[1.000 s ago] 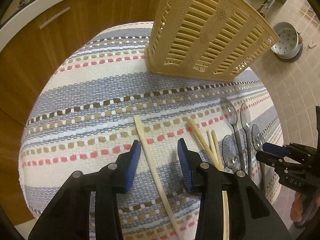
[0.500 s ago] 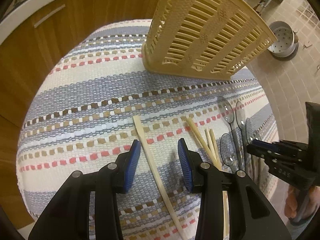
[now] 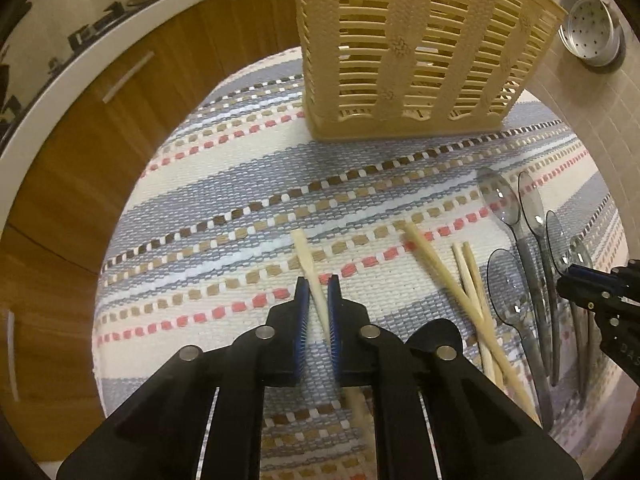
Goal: Organize utensils
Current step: 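Lift the spoon and chopstick into the tan basket and open both tools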
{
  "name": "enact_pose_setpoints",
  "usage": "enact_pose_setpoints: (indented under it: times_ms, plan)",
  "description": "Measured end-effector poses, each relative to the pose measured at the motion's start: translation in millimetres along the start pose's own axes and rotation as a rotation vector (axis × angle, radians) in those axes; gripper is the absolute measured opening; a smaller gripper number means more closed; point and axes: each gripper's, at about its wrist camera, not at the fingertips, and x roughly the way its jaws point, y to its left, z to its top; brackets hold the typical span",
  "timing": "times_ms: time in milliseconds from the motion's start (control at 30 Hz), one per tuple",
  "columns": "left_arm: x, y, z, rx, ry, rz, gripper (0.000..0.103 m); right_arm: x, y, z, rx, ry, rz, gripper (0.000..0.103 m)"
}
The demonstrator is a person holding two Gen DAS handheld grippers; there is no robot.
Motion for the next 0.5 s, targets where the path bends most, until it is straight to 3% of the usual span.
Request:
enact_pose_setpoints:
  times_ms: [100, 200, 400, 500]
  plan:
    - [-2.5, 4.8, -4.5, -0.032, -0.019, -0.036, 0.003, -7.5, -4.1, -8.1, 0.005, -0.016, 0.007, 0.010]
    - [-11.0, 18.5, -10.3, -0.096, -0.045, -0.214, 0.003, -13.8, -13.0, -13.2, 0.010, -0.034, 0.022, 0.010]
    - [-59.8, 34.0, -21.0, -0.115, -0.238, -0.356, 0.003, -49.5, -19.9, -18.4, 0.008, -0.149, 0.095, 0.010]
    - [-90.1, 34.3, -22.1, -0.107, -0.357, -0.388, 0.003, -80.2, -17.9, -26.7, -0.008, -0.277, 0.141, 0.010]
